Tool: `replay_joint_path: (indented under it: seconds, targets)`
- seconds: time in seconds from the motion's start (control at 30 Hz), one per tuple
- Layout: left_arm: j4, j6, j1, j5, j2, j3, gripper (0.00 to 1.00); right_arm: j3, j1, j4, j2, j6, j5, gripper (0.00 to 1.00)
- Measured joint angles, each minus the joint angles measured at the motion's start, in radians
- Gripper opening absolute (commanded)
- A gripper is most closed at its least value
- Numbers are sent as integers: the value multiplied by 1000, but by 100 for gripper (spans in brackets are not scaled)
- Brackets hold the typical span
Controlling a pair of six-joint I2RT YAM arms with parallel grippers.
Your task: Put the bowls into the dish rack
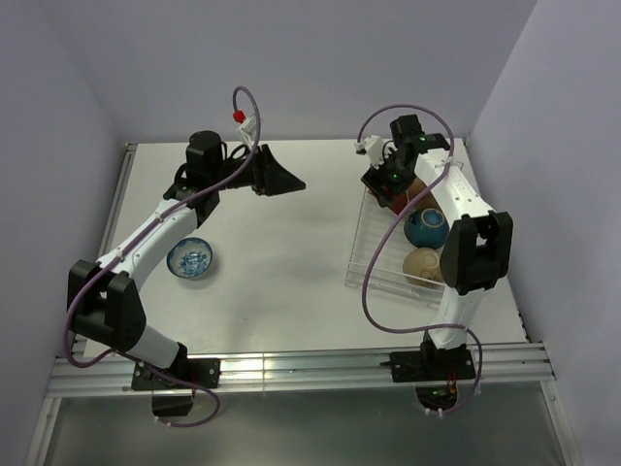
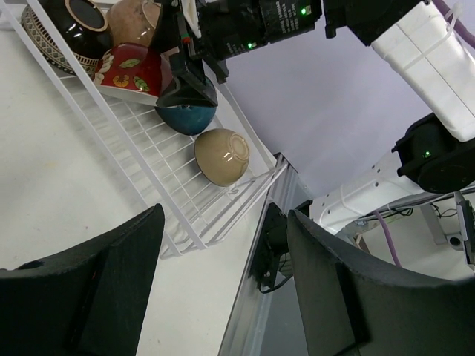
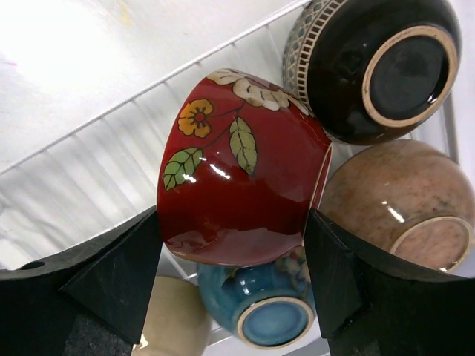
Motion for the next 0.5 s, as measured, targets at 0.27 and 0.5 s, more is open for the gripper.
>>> replay_joint_path:
  seconds: [0.27,0.5]
  targets:
    - [6,-6,27,0,-13,-18,73,-116,50,126,-51,-31,80,0]
    - [6,-6,29,0,-13,-18,73,-213,95,203,-105,-79,149,0]
